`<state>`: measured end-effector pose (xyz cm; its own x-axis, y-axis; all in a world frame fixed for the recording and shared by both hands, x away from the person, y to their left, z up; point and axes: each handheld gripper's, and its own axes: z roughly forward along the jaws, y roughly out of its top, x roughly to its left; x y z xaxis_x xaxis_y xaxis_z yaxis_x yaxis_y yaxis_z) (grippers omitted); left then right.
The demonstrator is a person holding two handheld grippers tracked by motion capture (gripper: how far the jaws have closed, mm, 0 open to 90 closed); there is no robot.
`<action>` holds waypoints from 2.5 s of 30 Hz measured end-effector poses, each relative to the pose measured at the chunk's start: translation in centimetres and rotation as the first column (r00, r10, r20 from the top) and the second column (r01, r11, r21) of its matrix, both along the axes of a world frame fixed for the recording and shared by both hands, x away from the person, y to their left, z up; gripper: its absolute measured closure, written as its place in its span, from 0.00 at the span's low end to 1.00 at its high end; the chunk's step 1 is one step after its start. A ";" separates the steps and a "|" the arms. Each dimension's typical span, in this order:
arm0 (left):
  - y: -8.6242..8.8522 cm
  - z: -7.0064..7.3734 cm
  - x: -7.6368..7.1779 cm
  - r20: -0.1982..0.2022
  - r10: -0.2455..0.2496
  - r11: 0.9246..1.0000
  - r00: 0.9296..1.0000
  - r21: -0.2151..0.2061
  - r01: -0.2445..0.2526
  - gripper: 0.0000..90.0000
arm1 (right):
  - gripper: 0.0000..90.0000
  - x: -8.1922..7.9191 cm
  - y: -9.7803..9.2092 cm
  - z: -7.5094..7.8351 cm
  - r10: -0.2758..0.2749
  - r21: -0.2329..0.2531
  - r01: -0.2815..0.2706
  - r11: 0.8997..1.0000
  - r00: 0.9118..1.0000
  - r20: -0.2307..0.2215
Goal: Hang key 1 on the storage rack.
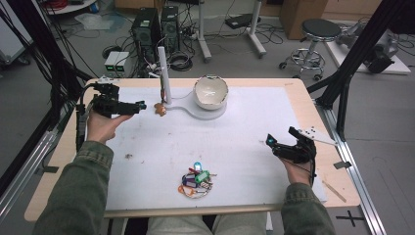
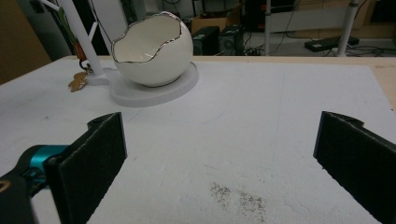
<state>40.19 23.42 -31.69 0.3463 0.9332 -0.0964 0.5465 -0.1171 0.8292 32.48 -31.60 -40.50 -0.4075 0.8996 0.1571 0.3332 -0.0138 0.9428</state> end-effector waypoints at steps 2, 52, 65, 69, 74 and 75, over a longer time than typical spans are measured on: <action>0.3 -0.1 -0.2 0.002 0.002 1.000 1.000 -0.001 -0.002 0.02 | 0.02 0.0 0.0 0.0 0.001 0.001 -0.001 1.000 1.000 0.000; 3.5 -4.3 -5.6 0.031 0.003 0.999 1.000 -0.034 -0.002 0.02 | 0.02 -0.1 0.2 0.0 0.002 -0.012 -0.002 1.000 1.000 0.000; 4.7 -5.4 -7.6 0.071 0.030 0.998 0.997 -0.057 -0.026 0.02 | 0.02 -0.1 0.2 0.0 0.000 -0.009 0.000 1.000 1.000 -0.002; 5.3 -5.9 -8.0 0.077 0.048 0.997 0.996 -0.070 -0.043 0.02 | 0.02 -0.1 0.2 0.0 0.002 -0.013 -0.002 1.000 1.000 0.003; 5.7 -6.7 -8.4 0.070 0.065 0.995 0.995 -0.078 -0.059 0.02 | 0.02 -0.1 0.2 0.0 0.002 -0.011 -0.002 1.000 1.000 -0.001; 5.7 -6.9 -8.5 0.071 0.067 0.995 0.995 -0.081 -0.062 0.02 | 0.02 -0.1 0.2 0.0 0.003 -0.012 -0.004 1.000 1.000 -0.001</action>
